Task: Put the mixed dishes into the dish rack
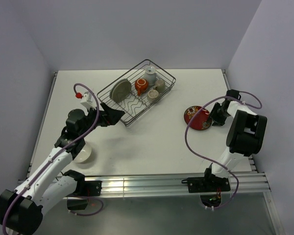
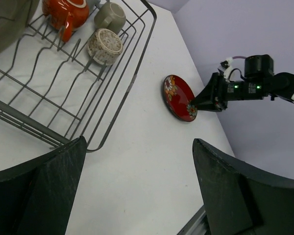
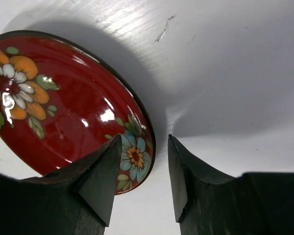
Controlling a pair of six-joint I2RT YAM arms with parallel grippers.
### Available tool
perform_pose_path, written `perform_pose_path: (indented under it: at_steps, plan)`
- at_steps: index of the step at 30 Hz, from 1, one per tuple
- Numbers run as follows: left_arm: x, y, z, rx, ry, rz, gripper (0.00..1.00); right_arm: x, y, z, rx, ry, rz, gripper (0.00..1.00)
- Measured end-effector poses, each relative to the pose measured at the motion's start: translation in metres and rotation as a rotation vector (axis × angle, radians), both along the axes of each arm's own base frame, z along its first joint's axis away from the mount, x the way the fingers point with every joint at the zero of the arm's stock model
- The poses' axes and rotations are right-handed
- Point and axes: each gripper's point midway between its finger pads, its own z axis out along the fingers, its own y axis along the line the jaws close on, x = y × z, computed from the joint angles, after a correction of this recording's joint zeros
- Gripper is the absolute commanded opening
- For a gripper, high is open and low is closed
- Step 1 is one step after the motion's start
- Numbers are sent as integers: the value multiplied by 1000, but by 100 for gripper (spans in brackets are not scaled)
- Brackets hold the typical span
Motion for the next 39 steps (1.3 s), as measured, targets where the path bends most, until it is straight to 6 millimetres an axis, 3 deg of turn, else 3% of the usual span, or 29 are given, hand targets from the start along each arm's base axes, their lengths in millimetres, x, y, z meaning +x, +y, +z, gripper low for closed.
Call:
perform_pose_path:
  at_steps: [4,17,25,33,39]
  plan:
    - [-3,-4,0,-45,16,-13,94,1,1,-9,29,26,-32,36]
    - [1,-32,22,-245,42,-108,93,9,6,-8,130,-21,-59,0]
    - [-11,-79,6,-276,115,-236,93,0,19,2,190,-102,-4,0]
    - [-21,-130,-3,-274,162,-355,93,-1,28,44,185,-270,89,0]
    - [-26,-168,-17,-311,215,-419,95,-10,26,44,176,-286,94,0]
